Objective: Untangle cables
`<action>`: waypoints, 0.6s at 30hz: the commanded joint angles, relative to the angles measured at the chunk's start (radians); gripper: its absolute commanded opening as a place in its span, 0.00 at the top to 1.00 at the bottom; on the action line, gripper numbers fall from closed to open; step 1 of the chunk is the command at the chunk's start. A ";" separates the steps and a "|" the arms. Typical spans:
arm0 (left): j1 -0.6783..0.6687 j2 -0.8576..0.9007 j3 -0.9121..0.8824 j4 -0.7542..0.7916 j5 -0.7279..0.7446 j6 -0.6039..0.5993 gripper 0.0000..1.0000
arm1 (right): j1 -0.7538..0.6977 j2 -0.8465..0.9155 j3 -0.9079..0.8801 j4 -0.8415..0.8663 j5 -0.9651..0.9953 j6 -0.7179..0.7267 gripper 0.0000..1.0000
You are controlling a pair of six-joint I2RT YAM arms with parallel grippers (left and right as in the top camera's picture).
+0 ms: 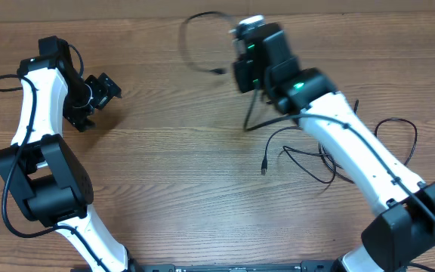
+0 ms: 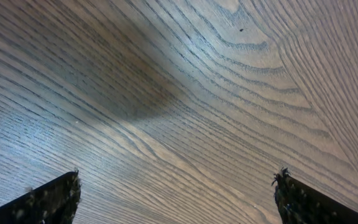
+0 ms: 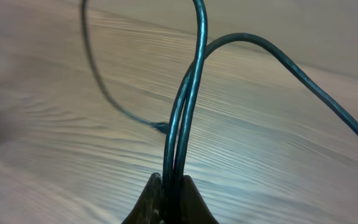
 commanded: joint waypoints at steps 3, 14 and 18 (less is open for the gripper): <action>-0.002 -0.002 0.013 -0.002 -0.009 0.009 0.00 | -0.114 -0.044 0.011 -0.088 0.014 0.034 0.96; -0.002 -0.002 0.013 -0.002 -0.008 0.009 0.00 | -0.270 -0.024 -0.014 -0.265 0.013 0.059 0.94; -0.002 -0.002 0.013 -0.002 -0.009 0.009 0.01 | -0.276 -0.014 -0.014 -0.305 0.013 0.059 0.90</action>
